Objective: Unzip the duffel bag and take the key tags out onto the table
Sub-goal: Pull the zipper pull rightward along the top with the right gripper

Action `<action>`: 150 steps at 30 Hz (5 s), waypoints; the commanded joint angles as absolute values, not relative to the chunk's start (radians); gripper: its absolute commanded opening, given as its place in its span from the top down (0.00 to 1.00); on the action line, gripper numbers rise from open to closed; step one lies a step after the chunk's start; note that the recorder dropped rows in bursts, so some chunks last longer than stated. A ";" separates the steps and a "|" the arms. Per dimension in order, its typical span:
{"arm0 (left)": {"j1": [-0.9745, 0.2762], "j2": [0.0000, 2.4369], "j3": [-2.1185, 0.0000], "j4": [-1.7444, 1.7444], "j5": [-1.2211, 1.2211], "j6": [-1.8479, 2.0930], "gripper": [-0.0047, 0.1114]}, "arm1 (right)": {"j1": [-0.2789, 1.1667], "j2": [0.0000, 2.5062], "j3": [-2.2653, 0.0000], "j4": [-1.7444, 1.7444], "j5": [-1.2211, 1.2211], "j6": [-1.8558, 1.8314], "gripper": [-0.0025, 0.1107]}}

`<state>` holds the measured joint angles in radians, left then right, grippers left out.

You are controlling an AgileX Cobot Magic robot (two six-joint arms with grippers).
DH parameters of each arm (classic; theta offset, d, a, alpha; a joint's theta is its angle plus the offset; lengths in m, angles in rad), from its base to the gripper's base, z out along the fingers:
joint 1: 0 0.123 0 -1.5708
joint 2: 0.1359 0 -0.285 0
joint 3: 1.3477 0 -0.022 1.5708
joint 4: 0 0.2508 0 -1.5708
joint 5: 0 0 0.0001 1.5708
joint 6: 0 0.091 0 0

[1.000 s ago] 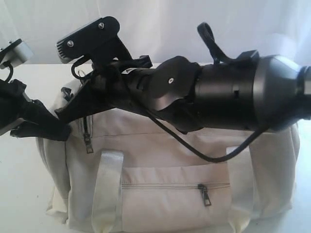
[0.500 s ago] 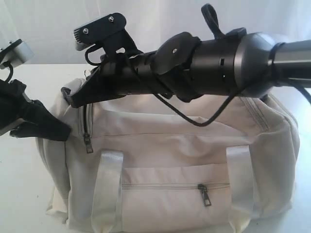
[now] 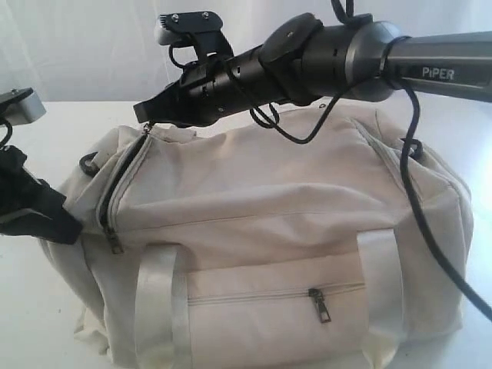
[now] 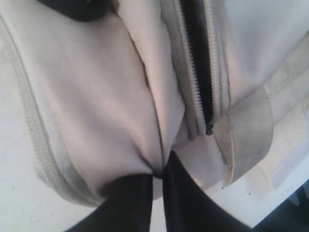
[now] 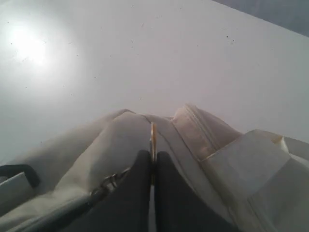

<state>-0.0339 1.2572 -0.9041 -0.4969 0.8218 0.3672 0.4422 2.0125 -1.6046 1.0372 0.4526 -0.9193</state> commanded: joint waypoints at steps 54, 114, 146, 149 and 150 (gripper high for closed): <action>-0.034 1.273 -1.006 -0.390 0.864 0.314 0.41 | 0.249 1.990 -1.701 0.721 0.744 -0.624 0.98; -0.041 1.494 -1.038 -1.073 0.561 1.112 0.96 | 0.247 1.986 -1.701 0.728 0.775 -0.525 0.98; -0.041 1.443 -1.038 -0.909 0.585 1.004 0.96 | 0.185 1.877 -1.703 0.526 0.708 -0.432 0.98; -0.041 1.445 -1.038 -0.909 0.585 1.000 0.96 | 0.176 1.876 -1.703 0.513 0.718 -0.430 0.98; -0.041 1.445 -1.038 -0.909 0.585 1.000 0.96 | 0.167 1.876 -1.703 0.494 0.730 -0.423 0.98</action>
<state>-0.0378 1.4575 -1.0398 -0.9313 0.5618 1.0060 0.1963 1.8945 -1.6930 0.5371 0.7457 -0.4337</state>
